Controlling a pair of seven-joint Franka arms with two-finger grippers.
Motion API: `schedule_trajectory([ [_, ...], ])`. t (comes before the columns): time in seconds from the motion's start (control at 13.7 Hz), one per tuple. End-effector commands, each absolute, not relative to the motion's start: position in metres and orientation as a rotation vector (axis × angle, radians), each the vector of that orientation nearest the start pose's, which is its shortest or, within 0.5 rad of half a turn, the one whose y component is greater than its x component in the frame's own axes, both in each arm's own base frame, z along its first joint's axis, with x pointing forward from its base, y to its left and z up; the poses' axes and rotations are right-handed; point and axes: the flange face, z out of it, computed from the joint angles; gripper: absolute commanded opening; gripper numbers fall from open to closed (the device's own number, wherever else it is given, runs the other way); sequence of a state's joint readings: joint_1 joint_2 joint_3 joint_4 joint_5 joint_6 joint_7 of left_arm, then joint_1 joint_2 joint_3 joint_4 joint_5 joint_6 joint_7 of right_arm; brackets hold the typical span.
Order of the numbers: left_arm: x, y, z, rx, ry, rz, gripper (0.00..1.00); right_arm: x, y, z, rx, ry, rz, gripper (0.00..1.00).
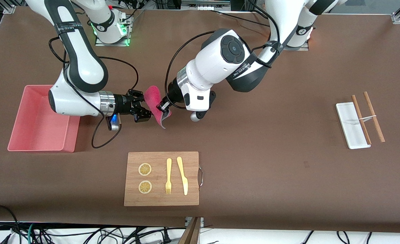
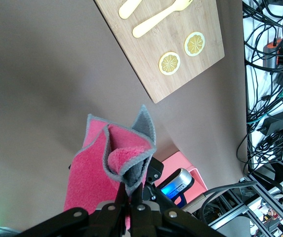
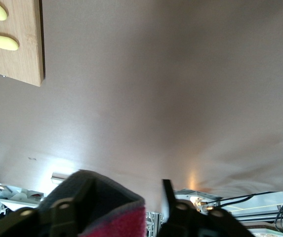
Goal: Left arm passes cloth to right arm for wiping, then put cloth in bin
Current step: 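Grasp the cloth with the right gripper while the left gripper releases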
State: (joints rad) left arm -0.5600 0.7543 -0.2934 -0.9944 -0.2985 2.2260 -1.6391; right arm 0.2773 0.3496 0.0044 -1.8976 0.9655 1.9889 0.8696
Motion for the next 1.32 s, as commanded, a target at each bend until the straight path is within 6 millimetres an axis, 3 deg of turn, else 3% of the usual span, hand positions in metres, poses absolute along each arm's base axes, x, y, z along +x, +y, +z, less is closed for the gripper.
schedule_trajectory([
  [0.0, 0.583, -0.542, 0.489, 2.139, 1.246, -0.367, 0.00, 0.567, 0.221, 0.323, -2.010, 1.338, 0.868, 0.29],
  [0.15, 0.584, -0.541, 0.488, 2.141, 1.247, -0.366, 0.00, 0.566, 0.222, 0.324, -2.005, 1.348, 0.882, 0.00],
  [0.29, 0.586, -0.538, 0.489, 2.137, 1.251, -0.365, 0.00, 0.567, 0.224, 0.327, -1.999, 1.361, 0.886, 0.00],
  [0.44, 0.593, -0.531, 0.489, 2.121, 1.264, -0.377, 0.16, 0.568, 0.224, 0.328, -1.998, 1.361, 0.885, 0.00],
  [0.73, 0.593, -0.529, 0.493, 2.119, 1.263, -0.376, 0.19, 0.568, 0.225, 0.328, -2.002, 1.357, 0.883, 0.00],
  [0.8, 0.595, -0.526, 0.493, 2.114, 1.270, -0.379, 0.64, 0.568, 0.225, 0.328, -2.003, 1.353, 0.882, 0.00],
  [0.88, 0.597, -0.523, 0.493, 2.121, 1.269, -0.358, 1.00, 0.568, 0.227, 0.329, -2.006, 1.348, 0.881, 0.00],
  [1.02, 0.603, -0.511, 0.504, 2.117, 1.274, -0.333, 1.00, 0.566, 0.233, 0.329, -2.018, 1.336, 0.881, 0.00],
  [1.1, 0.616, -0.491, 0.509, 2.103, 1.297, -0.324, 1.00, 0.565, 0.235, 0.328, -2.026, 1.334, 0.879, 0.00],
  [1.24, 0.624, -0.466, 0.517, 2.174, 1.280, -0.331, 1.00, 0.561, 0.247, 0.323, -2.066, 1.317, 0.877, 0.00],
])
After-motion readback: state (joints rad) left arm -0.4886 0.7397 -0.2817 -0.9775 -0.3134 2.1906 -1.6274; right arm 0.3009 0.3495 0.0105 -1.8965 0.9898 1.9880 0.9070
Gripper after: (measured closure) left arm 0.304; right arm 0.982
